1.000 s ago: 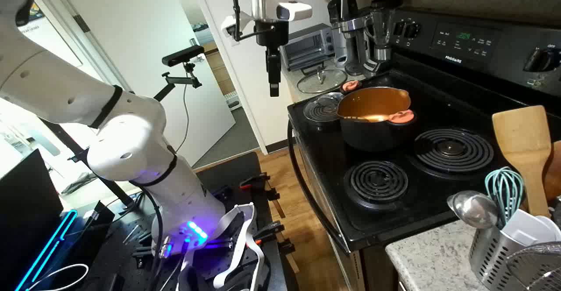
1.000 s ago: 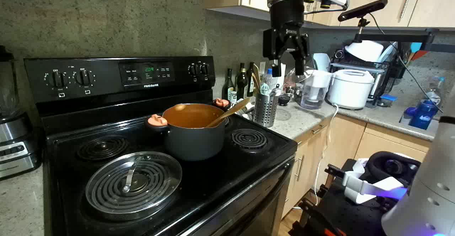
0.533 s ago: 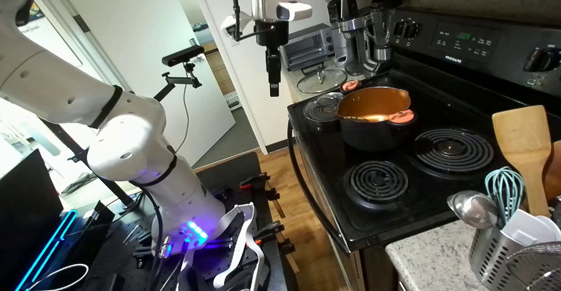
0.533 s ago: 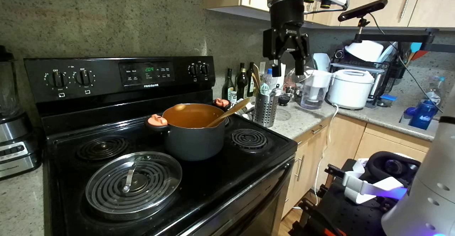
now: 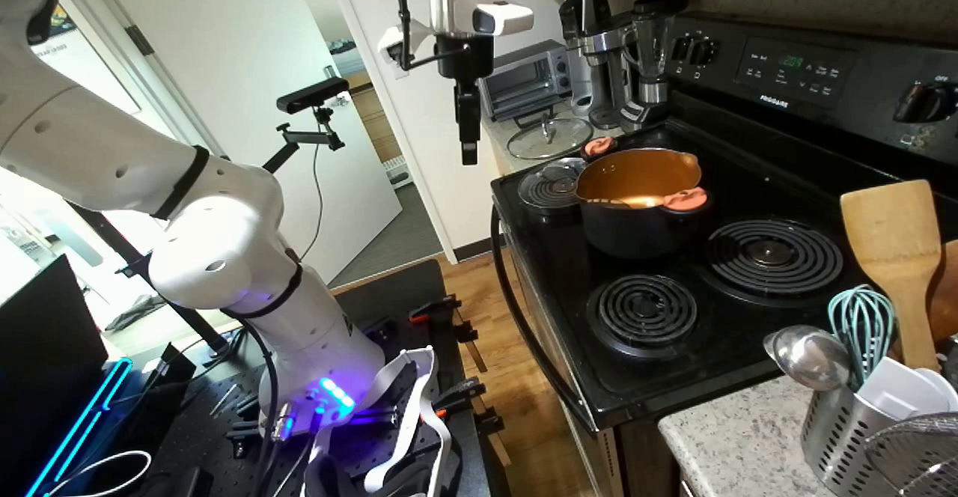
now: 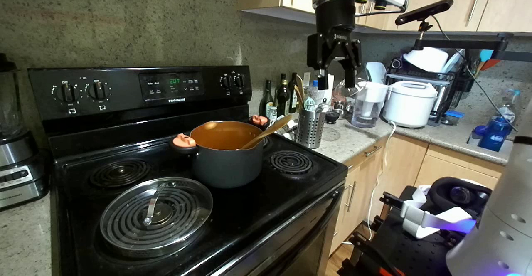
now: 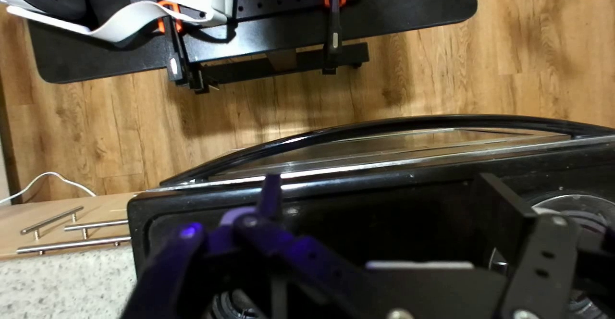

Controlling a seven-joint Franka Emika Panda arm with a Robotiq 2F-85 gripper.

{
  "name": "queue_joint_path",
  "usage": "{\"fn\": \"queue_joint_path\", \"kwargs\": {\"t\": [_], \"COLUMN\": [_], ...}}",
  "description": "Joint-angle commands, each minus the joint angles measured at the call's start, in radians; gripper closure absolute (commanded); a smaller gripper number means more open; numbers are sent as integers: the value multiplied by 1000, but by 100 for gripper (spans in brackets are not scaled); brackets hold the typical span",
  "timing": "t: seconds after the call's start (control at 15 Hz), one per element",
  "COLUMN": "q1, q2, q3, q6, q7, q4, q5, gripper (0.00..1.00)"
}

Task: Pick up the wooden spoon from the pot and put it in the dish dryer

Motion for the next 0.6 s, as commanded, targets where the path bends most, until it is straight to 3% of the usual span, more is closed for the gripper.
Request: {"fn": "queue_joint_path", "kwargs": {"t": [0.0,0.33,0.53], "q1": [-12,-32,-59], "q2": [19,33,27], "q3": [-1,-21,-26], "q6": [40,172,355], "q7": [9,11,61], "q4": [11,-6,-48], "q5": [-3,4,0], "gripper": [0,0,0]}}
